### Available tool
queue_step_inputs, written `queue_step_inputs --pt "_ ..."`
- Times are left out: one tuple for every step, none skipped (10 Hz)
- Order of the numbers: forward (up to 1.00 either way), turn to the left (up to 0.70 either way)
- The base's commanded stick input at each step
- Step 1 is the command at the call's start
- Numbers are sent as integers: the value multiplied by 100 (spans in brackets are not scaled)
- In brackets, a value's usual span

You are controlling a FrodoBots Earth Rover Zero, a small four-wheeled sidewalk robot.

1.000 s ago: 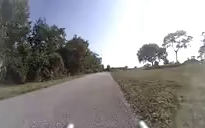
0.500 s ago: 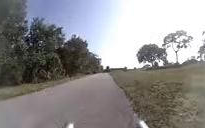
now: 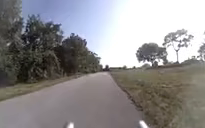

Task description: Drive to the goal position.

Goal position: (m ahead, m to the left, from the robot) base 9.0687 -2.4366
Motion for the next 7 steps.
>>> queue_step_inputs --pt "100 0" --pt "100 0" --pt "100 0" --pt "100 0" --pt "100 0" --pt "100 0" --pt "100 0"
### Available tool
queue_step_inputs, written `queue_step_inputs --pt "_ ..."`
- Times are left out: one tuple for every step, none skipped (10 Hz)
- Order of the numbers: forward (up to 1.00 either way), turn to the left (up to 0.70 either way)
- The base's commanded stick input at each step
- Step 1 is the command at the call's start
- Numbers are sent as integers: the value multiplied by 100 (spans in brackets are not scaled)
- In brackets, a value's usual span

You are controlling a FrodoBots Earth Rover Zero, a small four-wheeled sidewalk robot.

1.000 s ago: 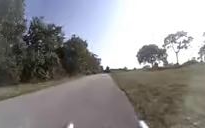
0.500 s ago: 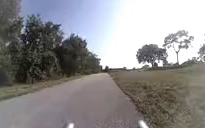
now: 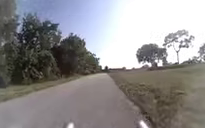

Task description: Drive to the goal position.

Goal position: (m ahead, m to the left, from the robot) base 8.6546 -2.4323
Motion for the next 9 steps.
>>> queue_step_inputs --pt "100 0" --pt "100 0" --pt "100 0" --pt "100 0" --pt "100 0" --pt "100 0" --pt "100 0" --pt "100 0" --pt "100 0"
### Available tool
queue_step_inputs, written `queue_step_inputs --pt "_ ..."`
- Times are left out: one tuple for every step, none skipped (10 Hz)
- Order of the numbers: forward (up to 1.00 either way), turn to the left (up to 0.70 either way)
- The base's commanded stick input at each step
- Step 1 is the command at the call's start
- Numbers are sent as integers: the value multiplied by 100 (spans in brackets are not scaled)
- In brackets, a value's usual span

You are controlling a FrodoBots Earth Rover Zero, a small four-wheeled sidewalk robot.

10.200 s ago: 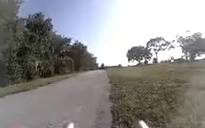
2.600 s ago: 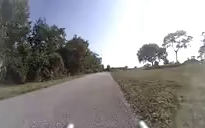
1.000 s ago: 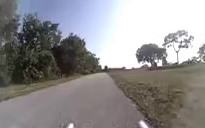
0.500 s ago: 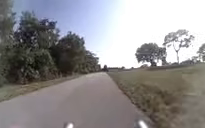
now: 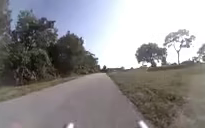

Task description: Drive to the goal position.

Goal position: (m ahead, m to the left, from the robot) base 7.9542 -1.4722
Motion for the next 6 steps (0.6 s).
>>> queue_step_inputs --pt "100 0" --pt "100 0" --pt "100 0" --pt "100 0" --pt "100 0" --pt "100 0"
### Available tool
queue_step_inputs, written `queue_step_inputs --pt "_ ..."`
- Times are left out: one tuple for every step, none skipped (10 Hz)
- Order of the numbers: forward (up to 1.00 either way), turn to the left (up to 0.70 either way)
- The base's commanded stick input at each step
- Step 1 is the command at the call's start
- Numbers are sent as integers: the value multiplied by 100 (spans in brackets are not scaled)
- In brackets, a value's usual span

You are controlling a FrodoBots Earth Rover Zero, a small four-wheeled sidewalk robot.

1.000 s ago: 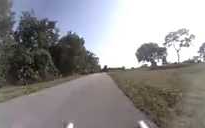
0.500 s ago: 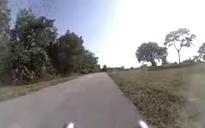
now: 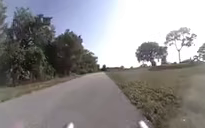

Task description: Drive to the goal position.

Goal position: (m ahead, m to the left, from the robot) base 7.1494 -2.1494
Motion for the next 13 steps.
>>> queue_step_inputs --pt "100 0" --pt "100 0" --pt "100 0" --pt "100 0" --pt "100 0" --pt "100 0" --pt "100 0" --pt "100 0" --pt "100 0" --pt "100 0" --pt "100 0" --pt "100 0" --pt "100 0"
